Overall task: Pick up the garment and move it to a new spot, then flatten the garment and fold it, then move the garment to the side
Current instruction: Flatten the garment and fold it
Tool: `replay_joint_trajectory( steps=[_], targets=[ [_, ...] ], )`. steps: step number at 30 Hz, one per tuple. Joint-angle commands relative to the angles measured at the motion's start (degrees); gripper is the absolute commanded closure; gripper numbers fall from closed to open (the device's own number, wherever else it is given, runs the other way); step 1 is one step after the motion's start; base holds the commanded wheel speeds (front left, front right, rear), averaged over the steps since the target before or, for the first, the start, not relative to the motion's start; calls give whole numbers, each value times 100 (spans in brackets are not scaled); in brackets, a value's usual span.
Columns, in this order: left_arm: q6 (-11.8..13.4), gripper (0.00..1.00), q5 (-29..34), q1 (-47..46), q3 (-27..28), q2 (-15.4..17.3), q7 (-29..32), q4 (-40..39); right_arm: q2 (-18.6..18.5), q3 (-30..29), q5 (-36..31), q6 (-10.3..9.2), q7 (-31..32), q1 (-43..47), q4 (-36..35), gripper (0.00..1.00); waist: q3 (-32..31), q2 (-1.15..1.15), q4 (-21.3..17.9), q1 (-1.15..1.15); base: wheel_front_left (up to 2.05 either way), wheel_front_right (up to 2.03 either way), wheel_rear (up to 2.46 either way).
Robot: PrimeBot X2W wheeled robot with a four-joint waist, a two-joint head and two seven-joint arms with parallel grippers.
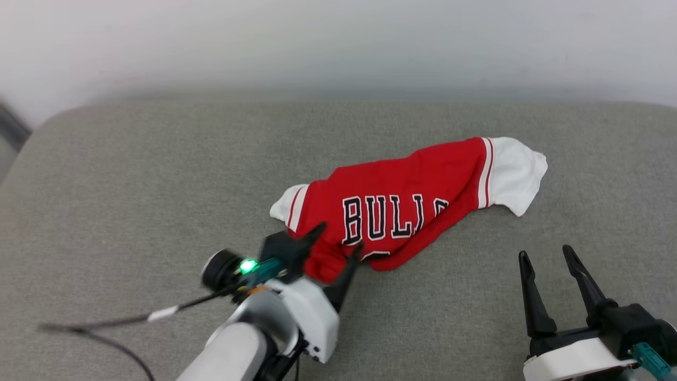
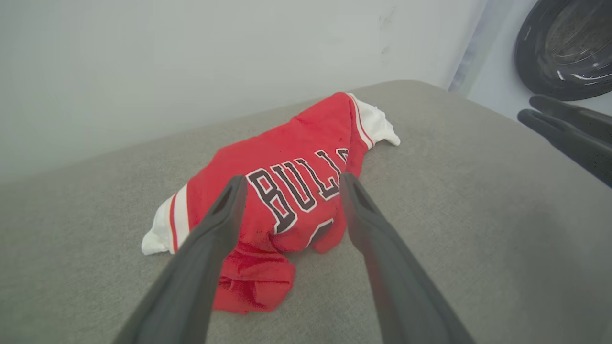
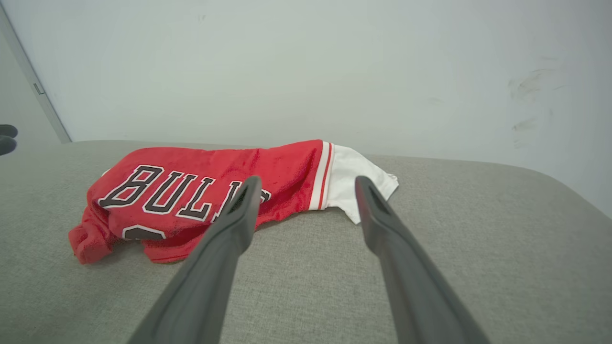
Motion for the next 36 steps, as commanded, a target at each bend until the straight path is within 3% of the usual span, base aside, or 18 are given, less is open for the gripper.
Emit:
replay_joint_trajectory(
  steps=[1, 6, 13, 25, 26, 27, 28, 36],
  targets=[
    [-180, 0, -52, -319, -203, -18, 563, 34, 3, -9, -62, -4, -13, -93, -17, 0, 246, 0, -113, 0, 0, 0, 0],
    [-361, 0, -83, -1301, -545, -158, 1908, 241, 3, 39, -132, -4, -13, -252, -43, 0, 682, 0, -320, 0, 0, 0, 0],
    [-459, 0, -80, -2347, -776, -234, 3060, 1100, 3, 122, -82, -4, -13, -490, -103, 0, 1255, 0, -641, 0, 0, 0, 0],
    [-592, 0, -257, -3047, -1481, -420, 3791, 2289, 4, 214, 31, -4, -13, -691, -26, 0, 1687, 0, -795, 0, 0, 0, 0],
    [-598, 13, -300, -3031, -1550, -443, 3815, 2380, 4, 221, 37, -4, -13, -690, -18, 0, 1691, 0, -788, 0, 0, 0, 0],
    [-602, 80, -329, -3023, -1598, -461, 3807, 2451, 4, 231, 42, -4, -13, -689, -9, 0, 1691, 0, -779, 0, 0, 0, 0],
    [-606, 100, -353, -3021, -1643, -475, 3766, 2505, 3, 236, 43, -4, -13, -691, 9, 0, 1679, 0, -768, 0, 0, 0, 0],
    [-616, 100, -475, -3070, -1885, -724, 3313, 2500, 3, 211, -33, -4, -13, -606, 111, 0, 1316, 0, -667, 0, 0, 0, 0]
  ],
)
